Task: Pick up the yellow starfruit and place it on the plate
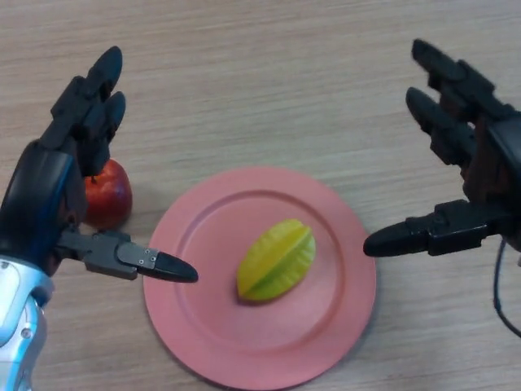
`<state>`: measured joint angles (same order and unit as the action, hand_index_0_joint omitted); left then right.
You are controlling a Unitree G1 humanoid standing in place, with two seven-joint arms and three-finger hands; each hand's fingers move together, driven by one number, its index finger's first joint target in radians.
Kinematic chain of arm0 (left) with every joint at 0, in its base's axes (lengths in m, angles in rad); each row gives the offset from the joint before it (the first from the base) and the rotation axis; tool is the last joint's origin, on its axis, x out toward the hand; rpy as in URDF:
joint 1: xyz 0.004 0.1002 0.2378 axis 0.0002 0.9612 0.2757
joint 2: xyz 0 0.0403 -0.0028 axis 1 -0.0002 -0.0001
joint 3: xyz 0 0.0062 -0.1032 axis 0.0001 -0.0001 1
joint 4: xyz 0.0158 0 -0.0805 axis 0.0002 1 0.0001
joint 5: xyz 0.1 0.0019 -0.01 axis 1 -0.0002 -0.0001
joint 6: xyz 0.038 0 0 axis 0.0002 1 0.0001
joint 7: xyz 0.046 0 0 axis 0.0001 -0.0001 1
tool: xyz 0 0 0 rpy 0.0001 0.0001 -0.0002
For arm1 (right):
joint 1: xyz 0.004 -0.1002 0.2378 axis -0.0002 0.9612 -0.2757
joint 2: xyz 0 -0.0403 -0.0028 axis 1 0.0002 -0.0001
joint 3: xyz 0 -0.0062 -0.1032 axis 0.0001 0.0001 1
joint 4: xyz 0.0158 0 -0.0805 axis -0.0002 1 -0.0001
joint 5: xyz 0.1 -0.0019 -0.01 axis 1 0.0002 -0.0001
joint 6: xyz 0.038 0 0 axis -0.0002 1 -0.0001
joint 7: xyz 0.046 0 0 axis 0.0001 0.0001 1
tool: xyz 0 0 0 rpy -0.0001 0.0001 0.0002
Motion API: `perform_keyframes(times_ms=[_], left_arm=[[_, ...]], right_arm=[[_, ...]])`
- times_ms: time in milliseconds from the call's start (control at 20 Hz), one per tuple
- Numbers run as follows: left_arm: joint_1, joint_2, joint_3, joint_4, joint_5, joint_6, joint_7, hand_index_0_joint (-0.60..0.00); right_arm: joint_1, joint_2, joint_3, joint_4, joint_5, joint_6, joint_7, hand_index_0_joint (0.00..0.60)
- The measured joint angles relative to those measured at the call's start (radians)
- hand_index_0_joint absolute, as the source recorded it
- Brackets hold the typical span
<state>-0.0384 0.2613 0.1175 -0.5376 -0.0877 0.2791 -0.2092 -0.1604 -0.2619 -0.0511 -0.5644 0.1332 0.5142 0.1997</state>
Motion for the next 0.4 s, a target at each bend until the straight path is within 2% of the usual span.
perform_keyframes(times_ms=[150, 250, 400], left_arm=[[0.026, -0.004, 0.003, -0.005, 0.005, 0.04, 0.0, 0.0], [0.023, -0.004, 0.002, -0.005, 0.005, 0.055, 0.0, 0.0], [0.017, -0.004, 0.012, -0.005, 0.002, 0.055, 0.004, 0.0]], right_arm=[[0.037, 0.0, -0.001, 0.004, 0.006, -0.016, -0.002, 0.0], [0.041, 0.001, -0.011, -0.003, 0.068, -0.016, -0.028, 0.0], [0.041, 0.0, -0.03, -0.005, 0.071, -0.053, -0.065, 0.0]])
